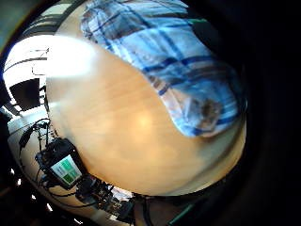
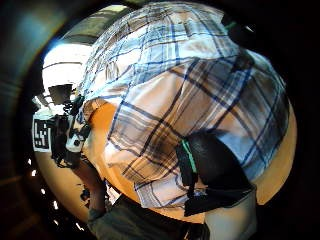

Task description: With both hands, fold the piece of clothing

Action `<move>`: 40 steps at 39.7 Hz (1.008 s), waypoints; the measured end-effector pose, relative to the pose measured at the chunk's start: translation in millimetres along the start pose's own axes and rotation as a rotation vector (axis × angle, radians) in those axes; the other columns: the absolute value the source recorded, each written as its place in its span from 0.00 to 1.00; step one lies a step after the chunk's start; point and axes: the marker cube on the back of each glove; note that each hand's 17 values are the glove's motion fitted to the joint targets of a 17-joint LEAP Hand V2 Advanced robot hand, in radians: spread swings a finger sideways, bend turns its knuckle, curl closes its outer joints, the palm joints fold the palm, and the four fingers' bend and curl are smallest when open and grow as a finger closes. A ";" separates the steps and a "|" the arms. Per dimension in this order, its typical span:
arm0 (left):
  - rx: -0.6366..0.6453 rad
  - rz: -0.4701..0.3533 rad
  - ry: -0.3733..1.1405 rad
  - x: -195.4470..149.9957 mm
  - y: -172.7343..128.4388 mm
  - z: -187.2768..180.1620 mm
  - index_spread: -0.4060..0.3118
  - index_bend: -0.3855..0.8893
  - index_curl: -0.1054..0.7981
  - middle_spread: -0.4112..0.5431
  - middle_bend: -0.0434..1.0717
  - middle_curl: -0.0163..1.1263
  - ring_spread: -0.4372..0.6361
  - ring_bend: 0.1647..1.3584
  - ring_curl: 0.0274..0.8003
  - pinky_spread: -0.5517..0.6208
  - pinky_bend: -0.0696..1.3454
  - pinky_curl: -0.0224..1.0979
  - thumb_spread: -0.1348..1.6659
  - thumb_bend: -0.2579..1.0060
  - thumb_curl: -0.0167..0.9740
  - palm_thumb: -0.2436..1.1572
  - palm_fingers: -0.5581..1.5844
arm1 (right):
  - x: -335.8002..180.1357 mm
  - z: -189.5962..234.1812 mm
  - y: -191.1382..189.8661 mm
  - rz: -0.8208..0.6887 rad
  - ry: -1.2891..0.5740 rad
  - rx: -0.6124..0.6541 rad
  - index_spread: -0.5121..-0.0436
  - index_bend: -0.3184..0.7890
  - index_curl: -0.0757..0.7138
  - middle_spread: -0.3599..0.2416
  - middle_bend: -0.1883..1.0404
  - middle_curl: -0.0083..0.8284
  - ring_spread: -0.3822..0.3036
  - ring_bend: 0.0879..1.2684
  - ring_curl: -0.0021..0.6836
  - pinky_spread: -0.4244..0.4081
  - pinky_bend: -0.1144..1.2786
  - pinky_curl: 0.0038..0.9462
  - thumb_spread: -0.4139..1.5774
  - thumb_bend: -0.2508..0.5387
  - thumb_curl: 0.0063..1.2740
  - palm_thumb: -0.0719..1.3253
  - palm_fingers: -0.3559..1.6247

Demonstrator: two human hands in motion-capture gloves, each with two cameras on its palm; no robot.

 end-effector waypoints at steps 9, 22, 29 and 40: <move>0.191 -0.003 -0.075 -10.5 -12.5 2.9 0.39 0.50 0.53 0.47 0.21 0.34 0.62 0.27 0.32 0.71 0.33 0.28 0.78 0.23 0.37 0.58 0.48 | 13.1 0.3 -6.3 0.112 0.196 0.128 0.32 0.50 0.49 0.46 0.32 0.40 0.42 0.39 0.47 0.63 0.42 0.31 0.80 0.32 0.26 0.49 0.52; 0.470 0.009 -0.192 -21.3 -41.7 -13.9 0.32 0.48 0.57 0.34 0.22 0.36 0.42 0.27 0.35 0.57 0.25 0.28 0.79 0.27 0.41 0.71 0.62 | 15.1 18.2 -42.0 0.028 0.250 0.246 0.37 0.46 0.56 0.25 0.29 0.43 0.26 0.39 0.52 0.40 0.36 0.32 0.82 0.37 0.27 0.61 0.72; 0.342 0.035 -0.109 -21.6 -23.0 -23.7 0.26 0.44 0.58 0.23 0.33 0.40 0.26 0.31 0.40 0.49 0.16 0.27 0.76 0.25 0.43 0.72 0.75 | 15.4 -16.1 -27.1 -0.017 0.185 0.221 0.40 0.39 0.55 0.22 0.41 0.51 0.17 0.42 0.58 0.21 0.42 0.37 0.81 0.36 0.27 0.66 0.85; 0.276 0.127 -0.119 -16.5 40.0 -93.3 0.23 0.42 0.57 0.15 0.42 0.45 0.16 0.36 0.47 0.44 0.14 0.26 0.75 0.21 0.43 0.73 0.78 | 19.8 -93.2 -8.7 -0.136 -0.030 0.154 0.43 0.39 0.52 0.20 0.49 0.56 0.17 0.55 0.65 0.11 0.44 0.39 0.78 0.32 0.27 0.69 0.87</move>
